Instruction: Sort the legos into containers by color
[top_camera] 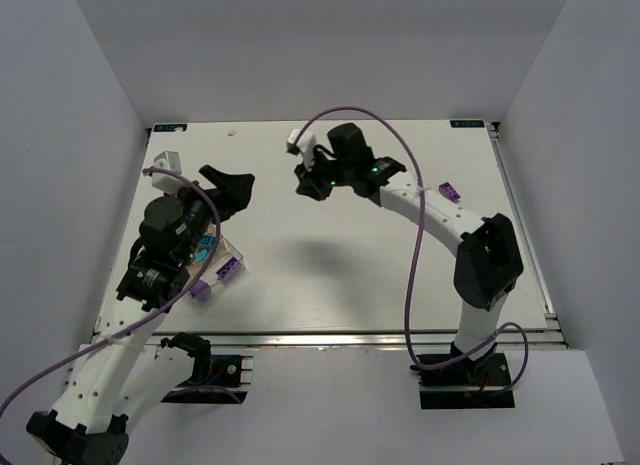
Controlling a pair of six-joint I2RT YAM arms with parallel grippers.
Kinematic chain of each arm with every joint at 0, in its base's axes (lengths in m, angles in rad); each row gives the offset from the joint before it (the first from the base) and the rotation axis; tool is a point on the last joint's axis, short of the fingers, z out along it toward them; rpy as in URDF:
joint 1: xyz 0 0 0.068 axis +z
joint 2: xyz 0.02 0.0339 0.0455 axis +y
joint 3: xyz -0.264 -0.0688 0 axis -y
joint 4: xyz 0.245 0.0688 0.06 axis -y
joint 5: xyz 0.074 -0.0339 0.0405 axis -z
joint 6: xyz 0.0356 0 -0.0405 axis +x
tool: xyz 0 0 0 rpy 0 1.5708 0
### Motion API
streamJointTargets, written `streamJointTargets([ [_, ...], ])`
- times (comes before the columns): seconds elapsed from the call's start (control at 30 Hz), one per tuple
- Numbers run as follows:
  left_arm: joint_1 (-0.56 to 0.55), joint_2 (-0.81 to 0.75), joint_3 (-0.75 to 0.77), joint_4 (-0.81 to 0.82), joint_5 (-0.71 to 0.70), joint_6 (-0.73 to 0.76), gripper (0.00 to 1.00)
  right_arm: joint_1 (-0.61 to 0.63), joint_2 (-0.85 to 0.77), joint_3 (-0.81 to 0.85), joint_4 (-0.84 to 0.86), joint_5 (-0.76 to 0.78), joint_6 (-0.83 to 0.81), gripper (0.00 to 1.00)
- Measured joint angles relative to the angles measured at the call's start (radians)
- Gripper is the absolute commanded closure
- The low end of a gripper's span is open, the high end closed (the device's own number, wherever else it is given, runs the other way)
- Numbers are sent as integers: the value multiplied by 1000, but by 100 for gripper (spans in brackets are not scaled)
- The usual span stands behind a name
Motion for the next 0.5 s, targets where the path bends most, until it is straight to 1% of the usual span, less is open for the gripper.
streamJointTargets([
  [0.03, 0, 24, -2, 16, 5, 2, 2, -31, -15, -21, -6, 0, 3, 70],
  [0.07, 0, 44, -2, 31, 12, 3, 2, -60, -27, -41, -12, 0, 6, 67],
  [0.1, 0, 72, -3, 49, 21, 6, 2, -92, -35, -58, -16, 3, 9, 59],
  [0.13, 0, 103, -3, 66, 30, 10, 2, -124, -42, -74, -23, 8, 14, 46],
  [0.23, 4, 212, 14, 89, 56, 25, 2, -206, -51, -106, -36, 37, 25, 35],
  [0.37, 21, 372, 78, 98, 103, 39, 2, -316, -51, -117, -53, 67, 44, 32],
  [0.5, 49, 466, 125, 106, 163, 36, 2, -413, -53, -123, -53, 100, 55, 30],
])
